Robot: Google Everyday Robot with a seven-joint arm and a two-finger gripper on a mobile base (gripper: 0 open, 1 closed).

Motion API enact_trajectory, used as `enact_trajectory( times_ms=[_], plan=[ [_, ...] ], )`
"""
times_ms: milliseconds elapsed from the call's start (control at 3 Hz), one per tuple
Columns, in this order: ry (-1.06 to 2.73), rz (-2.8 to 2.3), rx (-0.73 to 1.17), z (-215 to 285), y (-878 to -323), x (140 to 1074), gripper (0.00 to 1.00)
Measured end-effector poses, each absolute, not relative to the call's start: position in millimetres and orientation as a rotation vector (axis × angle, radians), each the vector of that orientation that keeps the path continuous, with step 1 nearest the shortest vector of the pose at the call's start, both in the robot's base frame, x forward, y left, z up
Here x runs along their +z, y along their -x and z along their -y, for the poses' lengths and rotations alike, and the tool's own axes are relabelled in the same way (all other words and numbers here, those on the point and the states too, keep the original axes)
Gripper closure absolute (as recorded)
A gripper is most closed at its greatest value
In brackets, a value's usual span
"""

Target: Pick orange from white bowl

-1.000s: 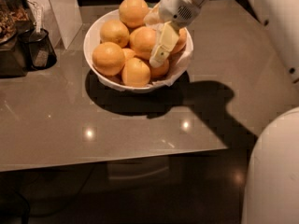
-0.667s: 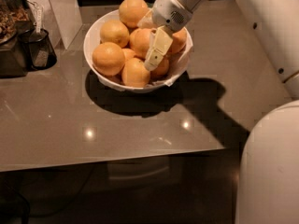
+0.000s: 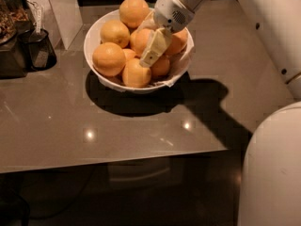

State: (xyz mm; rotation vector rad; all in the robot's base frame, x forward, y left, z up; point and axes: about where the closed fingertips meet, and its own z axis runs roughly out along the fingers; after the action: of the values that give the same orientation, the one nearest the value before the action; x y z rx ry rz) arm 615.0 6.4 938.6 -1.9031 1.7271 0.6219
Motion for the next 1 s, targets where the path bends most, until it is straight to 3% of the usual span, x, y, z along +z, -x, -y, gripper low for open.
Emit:
enact_trajectory(
  times_ms=[1000],
  plan=[
    [1.903, -1.727, 0.622, -6.5, -615.0, 938.6, 0.97]
  ],
)
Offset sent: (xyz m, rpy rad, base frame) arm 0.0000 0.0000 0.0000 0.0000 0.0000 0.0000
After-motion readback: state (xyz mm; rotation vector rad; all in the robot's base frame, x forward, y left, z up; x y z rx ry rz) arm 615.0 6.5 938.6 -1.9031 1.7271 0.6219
